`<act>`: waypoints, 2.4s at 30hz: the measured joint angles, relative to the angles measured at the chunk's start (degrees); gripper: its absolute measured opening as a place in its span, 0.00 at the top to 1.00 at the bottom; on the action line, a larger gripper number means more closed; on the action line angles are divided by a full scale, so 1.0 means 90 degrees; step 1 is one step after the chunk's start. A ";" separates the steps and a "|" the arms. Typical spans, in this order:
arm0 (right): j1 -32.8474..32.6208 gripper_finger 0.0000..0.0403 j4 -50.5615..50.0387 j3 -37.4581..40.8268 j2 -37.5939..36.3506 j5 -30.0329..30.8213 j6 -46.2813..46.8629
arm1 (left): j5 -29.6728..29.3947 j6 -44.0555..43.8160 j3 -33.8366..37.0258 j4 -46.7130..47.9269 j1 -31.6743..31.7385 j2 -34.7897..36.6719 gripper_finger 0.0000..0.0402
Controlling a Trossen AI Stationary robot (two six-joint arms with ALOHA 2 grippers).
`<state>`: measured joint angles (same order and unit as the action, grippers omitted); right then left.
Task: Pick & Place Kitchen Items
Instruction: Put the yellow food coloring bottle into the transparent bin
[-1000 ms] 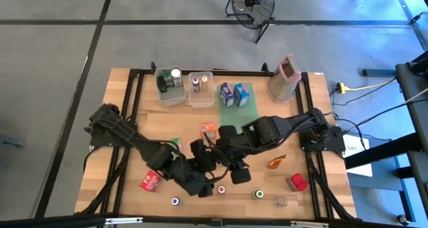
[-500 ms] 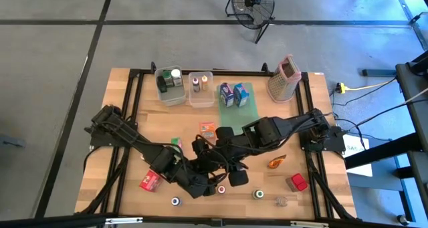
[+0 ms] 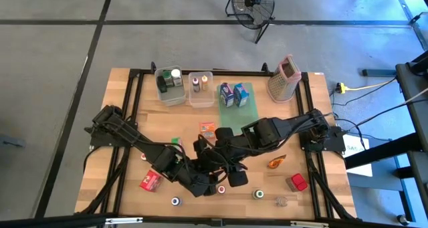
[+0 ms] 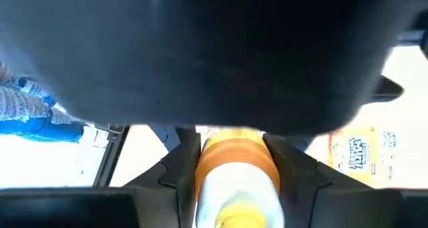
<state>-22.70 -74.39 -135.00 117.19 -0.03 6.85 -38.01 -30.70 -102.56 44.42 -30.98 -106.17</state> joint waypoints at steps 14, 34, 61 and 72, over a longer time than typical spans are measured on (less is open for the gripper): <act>0.0000 0.57 0.0041 0.0000 0.0000 -0.0005 0.0053 | 0.0166 0.0219 0.0000 0.0130 0.0008 0.0033 0.73; -0.0235 0.30 -0.0305 0.0000 -0.1944 0.1835 0.1468 | 0.0280 -0.0121 -0.0002 0.0490 -0.0118 0.0203 0.74; -0.1185 0.33 0.3774 0.0005 -0.1226 0.3332 -0.0205 | -0.1235 0.3213 -0.0073 -0.3244 -0.0935 0.1521 0.74; -0.1143 0.39 0.4357 0.0005 -0.0844 0.3167 -0.0938 | -0.1318 0.3181 -0.0012 -0.3245 -0.0935 0.1450 0.74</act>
<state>-32.98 -35.18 -134.96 109.59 28.47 -1.58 -49.87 -2.07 -102.67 15.22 -39.40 -93.12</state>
